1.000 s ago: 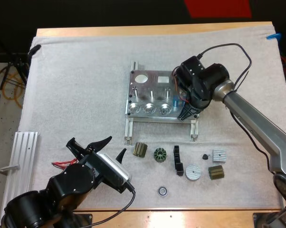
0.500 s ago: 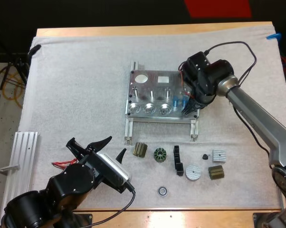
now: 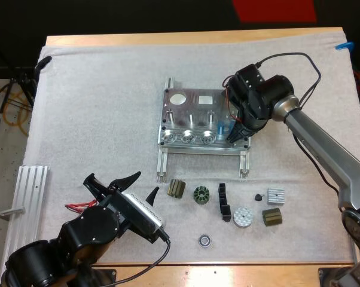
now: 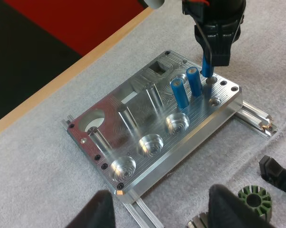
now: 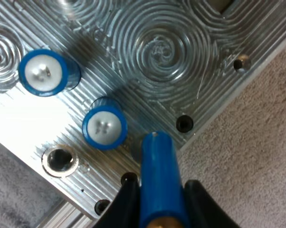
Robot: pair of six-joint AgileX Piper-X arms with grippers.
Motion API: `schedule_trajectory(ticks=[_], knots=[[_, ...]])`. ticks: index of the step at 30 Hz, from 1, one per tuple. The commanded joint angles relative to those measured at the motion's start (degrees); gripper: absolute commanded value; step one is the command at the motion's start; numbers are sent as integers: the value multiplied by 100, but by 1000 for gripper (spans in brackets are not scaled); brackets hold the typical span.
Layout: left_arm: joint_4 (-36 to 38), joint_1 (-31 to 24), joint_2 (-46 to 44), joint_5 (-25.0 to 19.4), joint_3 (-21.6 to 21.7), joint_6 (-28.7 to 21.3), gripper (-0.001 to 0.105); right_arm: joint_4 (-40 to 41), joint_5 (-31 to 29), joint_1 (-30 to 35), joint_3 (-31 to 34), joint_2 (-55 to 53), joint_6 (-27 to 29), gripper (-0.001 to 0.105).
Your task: Load cells from left to right
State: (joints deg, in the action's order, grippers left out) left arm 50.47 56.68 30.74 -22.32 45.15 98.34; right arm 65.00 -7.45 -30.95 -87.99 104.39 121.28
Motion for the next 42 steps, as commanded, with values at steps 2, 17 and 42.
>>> schedule_trajectory(ticks=[2, 17, 42], knots=[[-23, -3, -39, 16, 2, 78, 45, 9, 79, 10, -51, 49, 67, 0], [-23, -3, -39, 16, 2, 78, 45, 272, 138, 10, -51, 77, 24, 0], [-23, -3, -39, 16, 2, 78, 45, -121, -9, 10, -51, 356, -291, 0]])
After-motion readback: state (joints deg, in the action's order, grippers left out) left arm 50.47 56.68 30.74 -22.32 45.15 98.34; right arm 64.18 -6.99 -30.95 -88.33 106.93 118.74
